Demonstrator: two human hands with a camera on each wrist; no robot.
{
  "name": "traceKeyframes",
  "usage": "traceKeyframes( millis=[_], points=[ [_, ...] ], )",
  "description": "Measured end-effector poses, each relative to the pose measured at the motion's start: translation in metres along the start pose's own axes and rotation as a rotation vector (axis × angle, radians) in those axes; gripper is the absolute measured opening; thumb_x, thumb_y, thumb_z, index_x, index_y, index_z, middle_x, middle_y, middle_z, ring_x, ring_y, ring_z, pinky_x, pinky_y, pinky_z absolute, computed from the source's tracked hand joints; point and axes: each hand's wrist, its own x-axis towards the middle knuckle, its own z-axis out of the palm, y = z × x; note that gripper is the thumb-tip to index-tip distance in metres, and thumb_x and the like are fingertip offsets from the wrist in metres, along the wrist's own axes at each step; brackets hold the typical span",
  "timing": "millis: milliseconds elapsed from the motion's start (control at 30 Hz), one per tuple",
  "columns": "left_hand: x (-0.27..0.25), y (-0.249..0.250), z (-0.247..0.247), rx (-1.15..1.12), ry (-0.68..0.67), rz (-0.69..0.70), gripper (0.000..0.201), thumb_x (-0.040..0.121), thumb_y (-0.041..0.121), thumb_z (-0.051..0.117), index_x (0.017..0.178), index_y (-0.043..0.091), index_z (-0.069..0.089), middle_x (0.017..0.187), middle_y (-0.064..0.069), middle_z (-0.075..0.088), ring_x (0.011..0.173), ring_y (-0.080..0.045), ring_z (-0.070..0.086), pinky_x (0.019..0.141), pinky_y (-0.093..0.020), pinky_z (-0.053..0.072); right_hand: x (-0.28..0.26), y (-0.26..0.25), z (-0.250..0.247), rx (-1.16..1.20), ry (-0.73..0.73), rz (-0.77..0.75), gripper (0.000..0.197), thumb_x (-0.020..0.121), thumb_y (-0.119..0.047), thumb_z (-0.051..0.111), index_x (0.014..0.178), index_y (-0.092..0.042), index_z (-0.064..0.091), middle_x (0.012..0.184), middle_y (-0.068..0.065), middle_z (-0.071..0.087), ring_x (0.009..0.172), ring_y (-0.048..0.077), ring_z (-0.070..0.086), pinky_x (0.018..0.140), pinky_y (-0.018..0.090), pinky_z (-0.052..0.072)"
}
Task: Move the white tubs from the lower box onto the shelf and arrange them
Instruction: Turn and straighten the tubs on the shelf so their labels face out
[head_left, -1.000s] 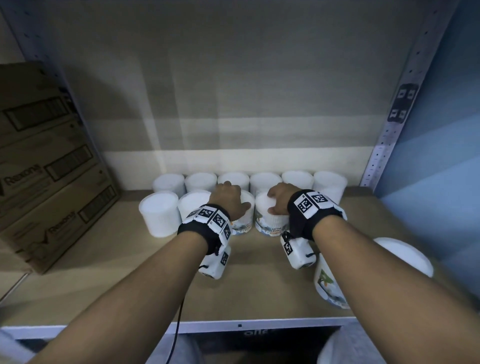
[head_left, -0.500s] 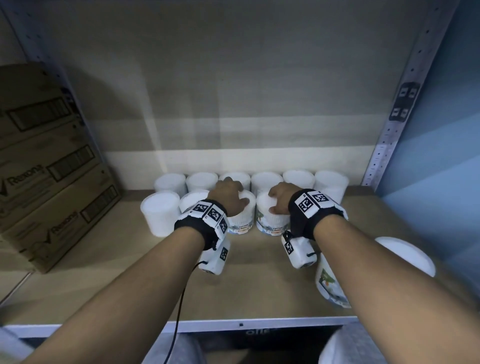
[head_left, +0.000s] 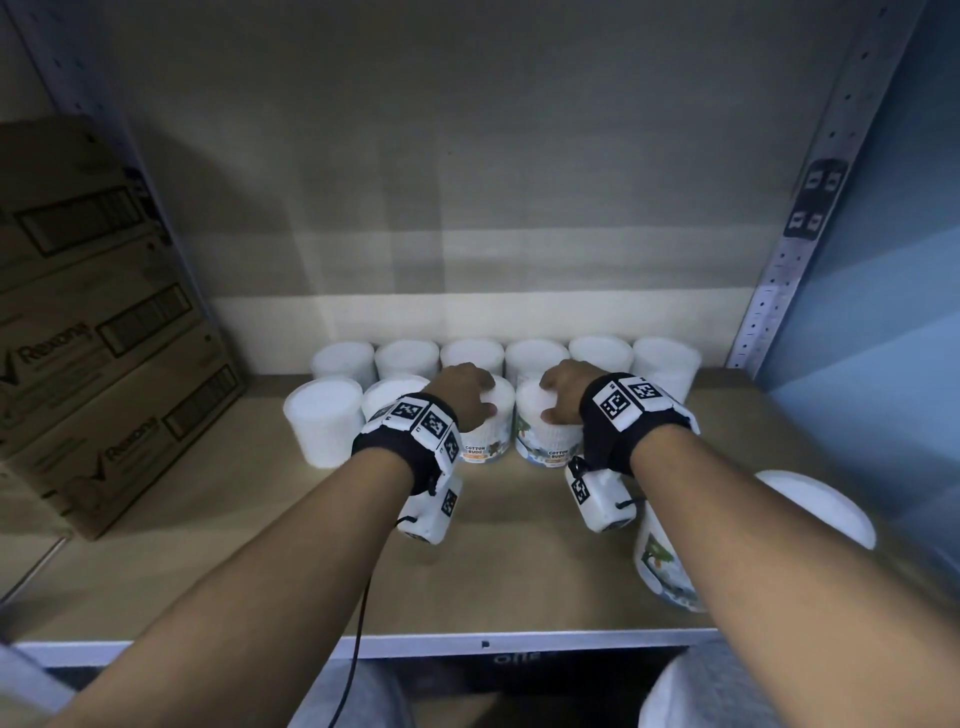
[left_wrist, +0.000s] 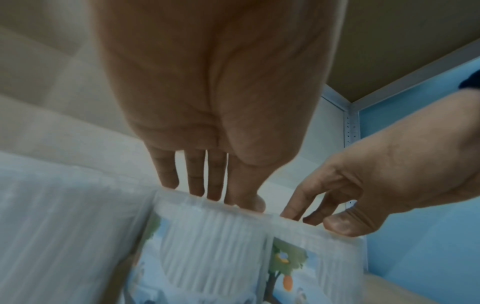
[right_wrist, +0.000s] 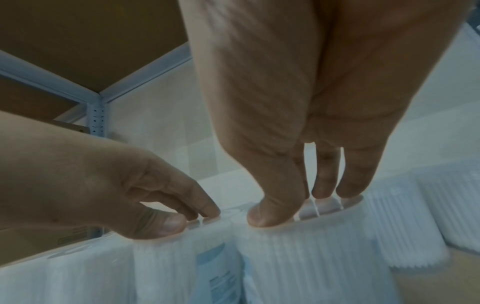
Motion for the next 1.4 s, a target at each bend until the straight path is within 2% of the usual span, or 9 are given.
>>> traceKeyframes(
  millis=[133, 367, 867, 1067, 1267, 1400],
  points=[
    [-0.001, 0.001, -0.002, -0.005, -0.014, 0.001, 0.054, 0.092, 0.026, 0.057, 0.142, 0.012, 0.041, 0.149, -0.007, 0.038, 0.137, -0.023, 0.037, 0.115, -0.031, 0.028, -0.001, -0.001, -0.002, -0.001, 0.002, 0.01, 0.058, 0.09, -0.03, 0.062, 0.141, -0.01, 0.043, 0.147, 0.009, 0.042, 0.132, 0.026, 0.045, 0.107, 0.032, 0.039],
    [-0.009, 0.004, -0.001, 0.011, -0.017, -0.004, 0.053, 0.093, 0.029, 0.057, 0.141, 0.014, 0.043, 0.145, -0.009, 0.041, 0.136, -0.025, 0.038, 0.113, -0.032, 0.03, -0.01, -0.006, 0.002, -0.039, 0.024, 0.012, 0.056, 0.086, -0.037, 0.065, 0.132, -0.009, 0.048, 0.137, 0.013, 0.047, 0.122, 0.029, 0.052, 0.098, 0.034, 0.046],
    [-0.075, 0.014, -0.003, -0.005, -0.043, -0.017, 0.052, 0.091, 0.034, 0.059, 0.139, 0.019, 0.047, 0.145, -0.001, 0.041, 0.135, -0.02, 0.039, 0.112, -0.03, 0.032, -0.068, -0.015, 0.007, -0.067, -0.058, -0.011, 0.059, 0.09, -0.039, 0.059, 0.137, -0.007, 0.043, 0.141, 0.014, 0.042, 0.127, 0.029, 0.048, 0.103, 0.034, 0.043],
    [-0.105, 0.016, 0.003, 0.019, -0.012, 0.023, 0.05, 0.09, 0.036, 0.059, 0.137, 0.02, 0.05, 0.144, -0.002, 0.043, 0.134, -0.02, 0.039, 0.112, -0.03, 0.031, -0.098, -0.016, 0.013, -0.082, -0.05, -0.051, 0.059, 0.089, -0.042, 0.059, 0.136, -0.009, 0.044, 0.14, 0.012, 0.043, 0.127, 0.029, 0.046, 0.106, 0.037, 0.041],
    [-0.131, 0.019, 0.007, -0.037, 0.009, 0.047, 0.048, 0.088, 0.033, 0.062, 0.134, 0.02, 0.054, 0.141, 0.0, 0.052, 0.13, -0.019, 0.046, 0.109, -0.032, 0.038, -0.124, -0.016, 0.021, -0.048, -0.034, -0.061, 0.057, 0.087, -0.041, 0.062, 0.135, -0.013, 0.047, 0.138, 0.009, 0.046, 0.123, 0.028, 0.05, 0.1, 0.035, 0.044],
    [-0.144, 0.022, 0.007, -0.046, 0.011, 0.059, 0.049, 0.087, 0.033, 0.063, 0.134, 0.02, 0.054, 0.14, 0.0, 0.052, 0.129, -0.018, 0.047, 0.108, -0.031, 0.039, -0.137, -0.015, 0.021, -0.015, -0.05, -0.07, 0.059, 0.087, -0.041, 0.063, 0.137, -0.014, 0.046, 0.139, 0.008, 0.042, 0.126, 0.028, 0.046, 0.103, 0.037, 0.042]
  ],
)
